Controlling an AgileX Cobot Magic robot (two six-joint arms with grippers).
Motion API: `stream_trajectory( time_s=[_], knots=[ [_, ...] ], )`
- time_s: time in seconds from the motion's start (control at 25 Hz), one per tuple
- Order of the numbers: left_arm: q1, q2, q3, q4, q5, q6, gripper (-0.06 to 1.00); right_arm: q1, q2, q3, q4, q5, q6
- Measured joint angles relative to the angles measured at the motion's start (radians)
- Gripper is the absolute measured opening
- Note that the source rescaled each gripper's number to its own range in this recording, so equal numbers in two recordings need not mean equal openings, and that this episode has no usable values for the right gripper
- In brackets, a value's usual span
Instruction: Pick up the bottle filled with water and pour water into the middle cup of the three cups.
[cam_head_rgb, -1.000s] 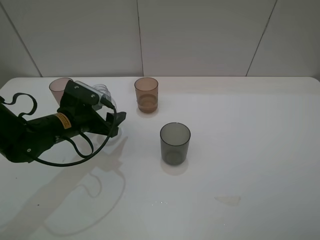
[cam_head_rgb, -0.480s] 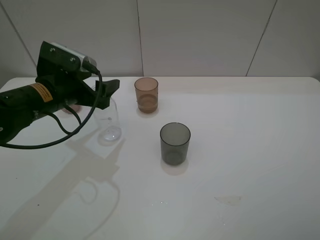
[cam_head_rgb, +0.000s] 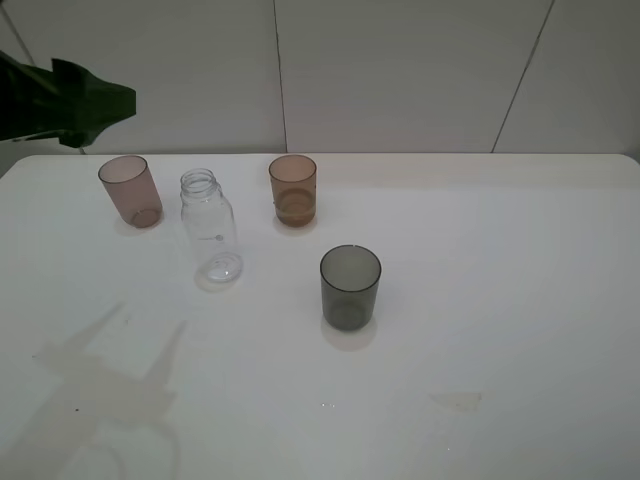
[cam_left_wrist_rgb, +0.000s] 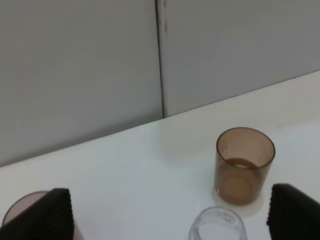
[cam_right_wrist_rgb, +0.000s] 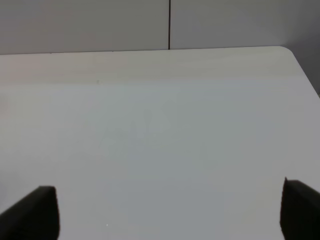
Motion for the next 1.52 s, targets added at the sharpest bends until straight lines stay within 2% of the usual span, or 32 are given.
stream_trajectory(
  time_s=[0.16, 0.28, 0.56, 0.72, 0.96, 1.28, 1.52],
  knots=[
    [0.0, -0.207, -0.02, -0.015, 0.256, -0.09, 1.0, 0.0, 0.0, 0.0, 0.0, 0.0, 0.0],
    [0.0, -0.356, -0.021, -0.018, 0.431, -0.115, 1.0, 0.0, 0.0, 0.0, 0.0, 0.0, 0.0],
    [0.0, -0.705, -0.021, -0.042, 0.751, -0.115, 1.0, 0.0, 0.0, 0.0, 0.0, 0.0, 0.0],
    [0.0, -0.855, -0.021, -0.083, 0.875, -0.039, 1.0, 0.0, 0.0, 0.0, 0.0, 0.0, 0.0],
    [0.0, -0.996, 0.047, -0.13, 0.923, 0.028, 1.0, 0.0, 0.0, 0.0, 0.0, 0.0, 0.0],
    [0.0, -1.004, 0.124, -0.137, 0.984, 0.099, 1.0, 0.0, 0.0, 0.0, 0.0, 0.0, 0.0],
    [0.0, -1.004, 0.126, -0.137, 0.985, 0.108, 1.0, 0.0, 0.0, 0.0, 0.0, 0.0, 0.0]
  ],
)
